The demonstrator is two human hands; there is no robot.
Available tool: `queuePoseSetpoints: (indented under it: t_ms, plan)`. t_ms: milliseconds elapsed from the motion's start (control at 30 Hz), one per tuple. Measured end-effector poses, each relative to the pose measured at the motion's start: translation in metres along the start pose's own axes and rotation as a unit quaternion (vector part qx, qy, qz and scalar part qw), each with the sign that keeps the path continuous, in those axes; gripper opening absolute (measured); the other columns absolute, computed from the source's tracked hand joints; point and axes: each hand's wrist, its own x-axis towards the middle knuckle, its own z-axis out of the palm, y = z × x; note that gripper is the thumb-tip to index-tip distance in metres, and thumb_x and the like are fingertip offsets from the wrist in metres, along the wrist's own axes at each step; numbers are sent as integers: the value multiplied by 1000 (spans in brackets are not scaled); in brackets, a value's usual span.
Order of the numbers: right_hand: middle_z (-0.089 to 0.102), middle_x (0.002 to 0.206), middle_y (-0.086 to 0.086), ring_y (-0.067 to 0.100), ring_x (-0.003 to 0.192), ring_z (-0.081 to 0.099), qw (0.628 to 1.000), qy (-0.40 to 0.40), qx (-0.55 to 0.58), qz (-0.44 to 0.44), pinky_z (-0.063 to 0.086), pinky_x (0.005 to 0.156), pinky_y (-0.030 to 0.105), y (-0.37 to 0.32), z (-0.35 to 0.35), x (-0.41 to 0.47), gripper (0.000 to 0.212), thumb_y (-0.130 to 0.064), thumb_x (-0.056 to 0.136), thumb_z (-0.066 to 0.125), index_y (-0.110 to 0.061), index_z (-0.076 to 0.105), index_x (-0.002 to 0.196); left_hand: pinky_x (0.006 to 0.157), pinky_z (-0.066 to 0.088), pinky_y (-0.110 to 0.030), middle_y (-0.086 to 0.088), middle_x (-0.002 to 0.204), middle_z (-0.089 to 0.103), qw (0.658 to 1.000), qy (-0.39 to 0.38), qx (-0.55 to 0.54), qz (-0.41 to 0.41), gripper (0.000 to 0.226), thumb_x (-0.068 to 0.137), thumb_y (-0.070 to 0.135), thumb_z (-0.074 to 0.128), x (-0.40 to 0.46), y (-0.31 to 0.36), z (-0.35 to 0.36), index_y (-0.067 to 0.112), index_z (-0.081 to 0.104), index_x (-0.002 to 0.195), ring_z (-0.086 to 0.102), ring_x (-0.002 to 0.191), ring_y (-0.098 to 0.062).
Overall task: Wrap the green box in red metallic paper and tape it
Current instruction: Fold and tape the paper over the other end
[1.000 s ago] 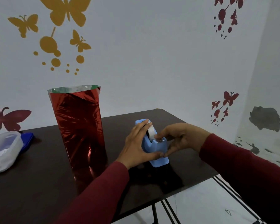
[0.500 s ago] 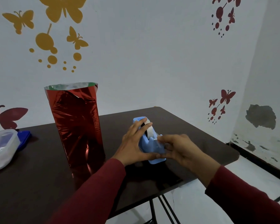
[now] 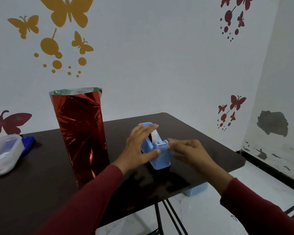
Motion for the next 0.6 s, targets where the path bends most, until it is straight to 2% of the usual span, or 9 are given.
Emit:
queuePoseSetpoints:
  t_ms: [67, 167, 233, 333, 400, 500, 533, 600]
  plan:
    - [80, 106, -6, 10, 115, 68, 999, 26, 38, -11, 52, 101, 38, -10, 1, -4, 25, -29, 100, 65, -12, 82, 96, 114, 39, -47, 25, 136, 61, 1000, 22, -21, 4, 57, 85, 51, 70, 3, 20, -11, 36, 60, 139, 41, 138, -8]
    - [81, 105, -4, 10, 122, 65, 998, 19, 48, -34, 49, 104, 41, -26, 6, -8, 32, -36, 104, 56, -15, 81, 103, 100, 47, -23, 31, 108, 72, 999, -12, -48, 3, 32, 89, 33, 79, 13, 56, -29, 42, 70, 119, 55, 120, 2]
    - [80, 106, -2, 10, 123, 64, 998, 16, 36, -48, 50, 103, 40, -34, 11, -9, 36, -38, 104, 54, -13, 80, 106, 88, 46, -13, 34, 92, 72, 999, -7, -42, 15, 36, 88, 22, 80, 20, 70, -41, 52, 69, 104, 61, 107, 7]
    - [80, 107, -4, 9, 122, 65, 998, -5, 33, -45, 51, 101, 41, -48, 19, -12, 40, -40, 105, 53, -10, 80, 101, 88, 48, -20, 28, 88, 73, 999, 19, -12, 25, 41, 86, 20, 81, 24, 80, -62, 59, 71, 90, 63, 103, -1]
    - [79, 115, -5, 10, 120, 65, 995, -37, 90, 7, 51, 102, 44, -57, 25, -12, 39, -40, 103, 56, -11, 81, 105, 90, 51, -28, 25, 88, 74, 999, 34, 8, 25, 31, 85, 22, 84, 23, 83, -78, 50, 74, 92, 63, 103, -5]
    - [76, 124, 1, 20, 118, 68, 974, -65, 202, 81, 54, 99, 48, -75, 40, -11, 29, -32, 97, 65, -14, 74, 117, 89, 53, -30, 22, 86, 74, 995, 95, 28, 27, 21, 83, 21, 86, 19, 94, -107, 37, 77, 95, 65, 99, -7]
    - [75, 125, 0, 20, 119, 68, 974, -68, 204, 69, 54, 99, 48, -80, 45, -10, 29, -28, 95, 67, -18, 72, 123, 88, 52, -28, 20, 85, 75, 993, 113, 34, 26, 19, 83, 21, 86, 19, 97, -118, 34, 78, 94, 67, 95, -5]
    - [76, 122, -6, 15, 119, 68, 985, -74, 153, -12, 53, 102, 46, -94, 58, -8, 37, -21, 92, 73, -30, 69, 128, 80, 48, -15, 15, 83, 76, 991, 126, 32, 10, 14, 83, 20, 86, 19, 103, -142, 26, 81, 95, 67, 80, 4]
